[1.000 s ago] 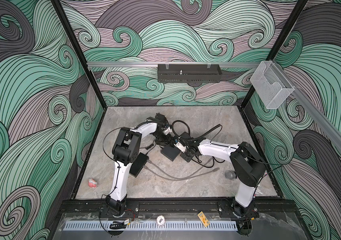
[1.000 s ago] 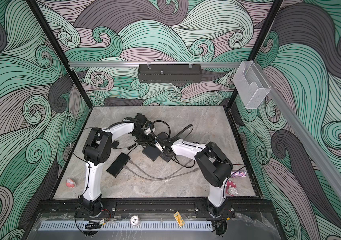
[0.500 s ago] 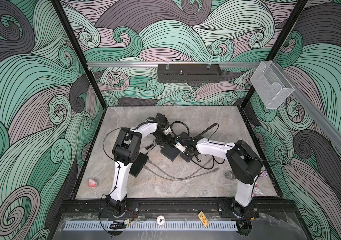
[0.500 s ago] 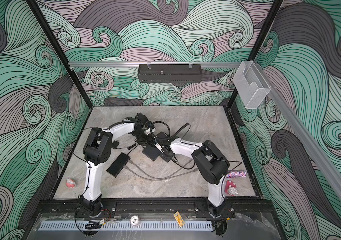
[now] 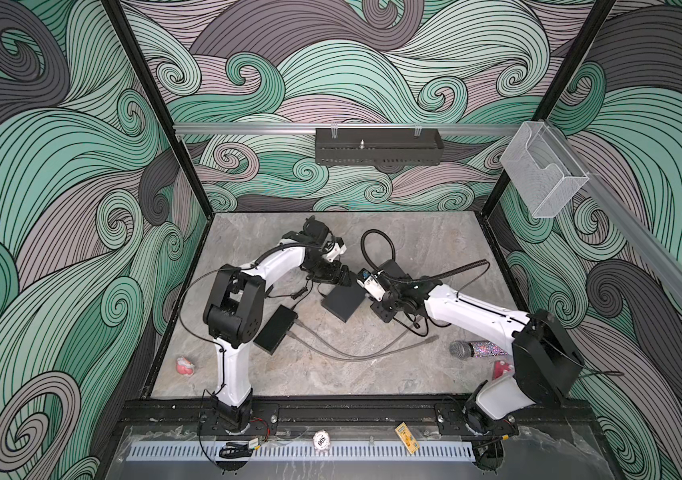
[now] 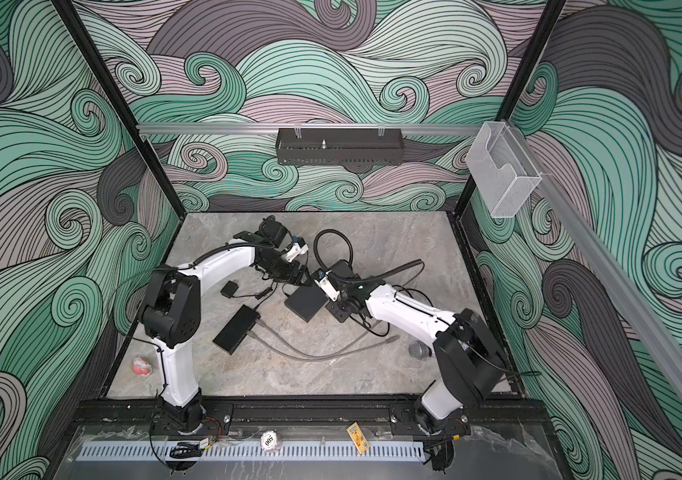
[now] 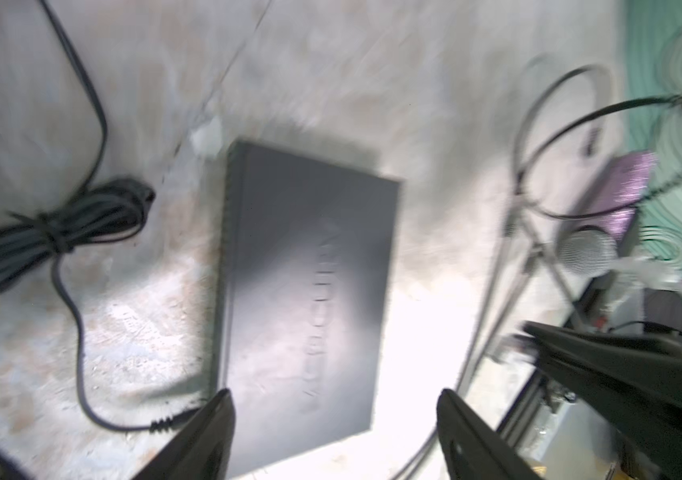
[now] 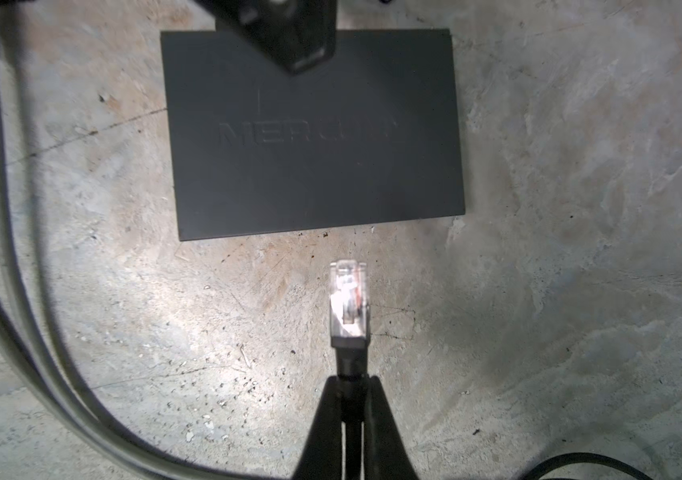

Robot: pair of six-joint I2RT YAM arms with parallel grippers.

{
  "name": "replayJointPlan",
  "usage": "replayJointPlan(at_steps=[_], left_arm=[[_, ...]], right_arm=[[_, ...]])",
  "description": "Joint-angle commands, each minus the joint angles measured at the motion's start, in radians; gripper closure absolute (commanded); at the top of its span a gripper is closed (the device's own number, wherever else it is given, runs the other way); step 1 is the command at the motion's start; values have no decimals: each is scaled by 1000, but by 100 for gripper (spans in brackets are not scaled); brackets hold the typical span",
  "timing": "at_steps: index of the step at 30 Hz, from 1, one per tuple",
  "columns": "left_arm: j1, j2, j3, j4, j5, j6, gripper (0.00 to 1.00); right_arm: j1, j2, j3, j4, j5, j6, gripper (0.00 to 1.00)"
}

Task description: Insert the plug into the switch port

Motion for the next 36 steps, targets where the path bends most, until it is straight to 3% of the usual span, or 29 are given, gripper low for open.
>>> replayJointPlan(at_steps=[1, 3, 6, 8, 10, 14, 21, 33, 36], left_arm=[[13, -117, -67, 145, 111, 60, 25], [13, -178, -138, 219, 226, 156, 31], [6, -260, -254, 289, 438, 399, 63], [-12, -311, -322, 301, 489, 574, 64], [-26, -362, -393, 302, 515, 773, 56], [-30, -403, -441, 285, 551, 929, 54], [-52, -405, -446, 248, 570, 1013, 54], [-52, -380, -420, 195, 560, 1029, 53], [-52, -378, -417, 187, 567, 1033, 57]], right_arm=[[-15, -55, -40, 34, -96, 11, 100], [-23, -98, -66, 64, -139, 9, 100], [-30, -168, -107, 109, -189, -7, 100], [-29, -211, -134, 160, -237, -23, 100], [-29, -256, -156, 190, -297, -37, 100], [-28, -325, -203, 257, -367, -48, 100], [-5, -285, -177, 234, -452, -79, 100], [30, -320, -197, 257, -453, -109, 100], [30, -317, -198, 257, -444, -106, 100]])
